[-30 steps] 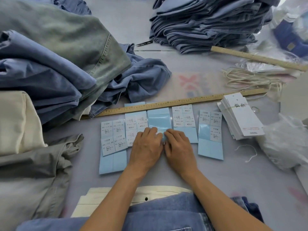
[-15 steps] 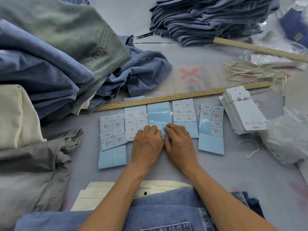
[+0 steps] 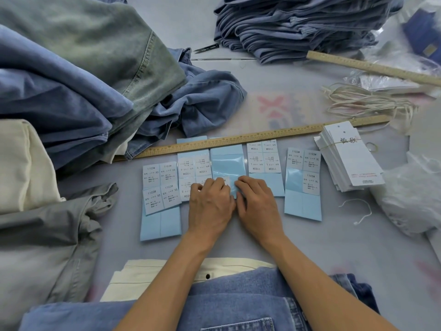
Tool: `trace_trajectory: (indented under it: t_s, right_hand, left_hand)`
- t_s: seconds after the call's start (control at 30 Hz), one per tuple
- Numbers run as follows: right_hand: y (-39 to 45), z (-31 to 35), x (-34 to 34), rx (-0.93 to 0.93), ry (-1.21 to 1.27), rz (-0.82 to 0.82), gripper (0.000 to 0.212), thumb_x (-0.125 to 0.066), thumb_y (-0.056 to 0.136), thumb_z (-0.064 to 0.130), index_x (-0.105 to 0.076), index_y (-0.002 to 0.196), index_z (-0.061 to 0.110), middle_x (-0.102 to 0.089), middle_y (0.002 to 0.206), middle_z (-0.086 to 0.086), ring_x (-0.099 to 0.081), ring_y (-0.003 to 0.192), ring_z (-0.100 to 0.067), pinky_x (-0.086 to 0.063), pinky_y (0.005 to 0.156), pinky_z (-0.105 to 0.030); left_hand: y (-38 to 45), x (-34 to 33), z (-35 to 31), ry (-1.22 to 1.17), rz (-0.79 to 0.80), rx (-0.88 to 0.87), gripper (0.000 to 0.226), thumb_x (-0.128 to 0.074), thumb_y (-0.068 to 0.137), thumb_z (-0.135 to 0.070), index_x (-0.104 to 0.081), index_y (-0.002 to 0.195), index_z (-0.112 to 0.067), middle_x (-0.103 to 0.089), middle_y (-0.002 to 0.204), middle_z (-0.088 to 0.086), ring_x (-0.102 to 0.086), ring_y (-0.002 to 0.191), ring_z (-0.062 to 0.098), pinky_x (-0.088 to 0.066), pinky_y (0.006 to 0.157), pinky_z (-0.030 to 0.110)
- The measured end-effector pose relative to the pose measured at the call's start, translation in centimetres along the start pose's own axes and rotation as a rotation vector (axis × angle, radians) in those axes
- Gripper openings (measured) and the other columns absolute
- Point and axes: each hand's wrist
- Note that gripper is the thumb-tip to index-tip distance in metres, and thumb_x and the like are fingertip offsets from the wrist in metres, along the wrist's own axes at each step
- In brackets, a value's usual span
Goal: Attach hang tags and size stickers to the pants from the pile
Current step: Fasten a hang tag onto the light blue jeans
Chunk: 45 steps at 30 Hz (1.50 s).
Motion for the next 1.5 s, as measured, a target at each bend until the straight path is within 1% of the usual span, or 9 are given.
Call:
trace_trajectory:
  t_s: [0.2, 0.3, 0.4, 0.63, 0.77, 0.9, 1.3, 1.37, 1.5]
  right_hand:
    - [-0.02, 0.04, 0.04, -0.006, 0.004, 0.000, 0.025, -0.070, 0.088, 0.001, -0.072, 0.114, 0.000, -0.069, 0.121, -0.013, -0.063, 0.109, -0.034, -0.053, 0.094, -0.047]
    - [-0.02, -0.06, -0.03, -0.011, 0.005, 0.003, 0.025, -0.069, 0.089, 0.002, -0.072, 0.114, 0.000, -0.069, 0.122, -0.013, -0.063, 0.109, -0.033, -0.053, 0.094, -0.047]
    - [-0.04, -0.12, -0.10, -0.012, 0.009, 0.003, 0.026, -0.069, 0.089, 0.003, -0.072, 0.115, 0.001, -0.069, 0.122, -0.011, -0.063, 0.110, -0.031, -0.053, 0.094, -0.046]
    - [-0.03, -0.41, -0.08, -0.040, 0.067, 0.008, 0.031, -0.070, 0.085, 0.003, -0.071, 0.116, 0.003, -0.068, 0.124, -0.007, -0.060, 0.113, -0.027, -0.052, 0.098, -0.042]
    - [0.03, -0.49, -0.07, -0.071, 0.092, 0.020, 0.030, -0.070, 0.087, 0.006, -0.071, 0.117, 0.005, -0.067, 0.124, -0.006, -0.058, 0.115, -0.025, -0.050, 0.100, -0.041]
    - [0.12, -0.64, -0.19, -0.080, 0.081, 0.037, 0.029, -0.072, 0.089, 0.014, -0.071, 0.117, 0.007, -0.067, 0.125, -0.004, -0.058, 0.116, -0.025, -0.048, 0.101, -0.039]
    - [0.09, -0.78, -0.31, -0.071, 0.058, 0.054, 0.030, -0.072, 0.089, 0.015, -0.070, 0.119, 0.008, -0.065, 0.126, -0.004, -0.057, 0.117, -0.024, -0.047, 0.101, -0.038]
    - [0.10, -0.71, -0.30, -0.069, 0.058, 0.055, 0.031, -0.072, 0.089, 0.015, -0.070, 0.119, 0.008, -0.065, 0.126, -0.005, -0.057, 0.117, -0.025, -0.047, 0.100, -0.038]
    - [0.02, -0.67, -0.17, -0.070, 0.056, 0.059, 0.030, -0.071, 0.089, 0.015, -0.069, 0.119, 0.008, -0.065, 0.127, -0.005, -0.057, 0.118, -0.024, -0.048, 0.101, -0.039]
  left_hand:
    - [-0.20, -0.26, -0.17, 0.041, -0.042, -0.037, 0.034, -0.043, 0.093, -0.023, -0.067, 0.071, -0.012, -0.062, 0.076, 0.003, -0.059, 0.075, 0.027, -0.044, 0.068, 0.042]
    - [-0.21, -0.40, -0.15, 0.089, -0.081, -0.061, 0.024, -0.056, 0.091, -0.014, -0.066, 0.069, -0.012, -0.062, 0.072, 0.005, -0.058, 0.070, 0.028, -0.044, 0.067, 0.041]
    - [-0.14, -0.39, 0.01, 0.124, -0.089, -0.072, 0.016, -0.072, 0.081, -0.004, -0.066, 0.068, -0.010, -0.062, 0.071, 0.005, -0.058, 0.066, 0.028, -0.044, 0.065, 0.040]
    - [-0.27, 0.14, 0.29, 0.022, 0.016, 0.006, 0.020, -0.075, 0.087, -0.031, -0.072, 0.077, -0.013, -0.064, 0.083, 0.000, -0.060, 0.079, 0.023, -0.046, 0.070, 0.042]
    - [-0.20, 0.21, -0.10, 0.017, 0.043, 0.034, 0.020, -0.071, 0.090, -0.029, -0.073, 0.080, -0.012, -0.064, 0.085, 0.000, -0.060, 0.081, 0.024, -0.047, 0.072, 0.043]
    - [-0.21, 0.10, -0.36, 0.043, 0.013, 0.034, 0.018, -0.070, 0.090, -0.025, -0.073, 0.076, -0.013, -0.065, 0.083, 0.000, -0.060, 0.078, 0.024, -0.046, 0.071, 0.042]
    - [-0.29, -0.12, -0.41, 0.154, -0.026, -0.055, 0.013, -0.072, 0.086, -0.013, -0.070, 0.073, -0.012, -0.063, 0.076, 0.004, -0.060, 0.069, 0.026, -0.045, 0.065, 0.040]
    - [-0.24, -0.02, -0.22, 0.149, -0.018, -0.054, 0.014, -0.070, 0.087, -0.014, -0.070, 0.073, -0.012, -0.064, 0.078, 0.004, -0.061, 0.071, 0.027, -0.046, 0.067, 0.040]
    - [-0.33, 0.34, -0.18, 0.076, 0.030, -0.013, 0.021, -0.064, 0.093, -0.027, -0.074, 0.080, -0.014, -0.068, 0.087, 0.001, -0.063, 0.080, 0.025, -0.047, 0.074, 0.042]
Point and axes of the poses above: each hand's wrist, its own y-axis towards the middle knuckle, its own x-axis out of the back of the hand, z = x × y
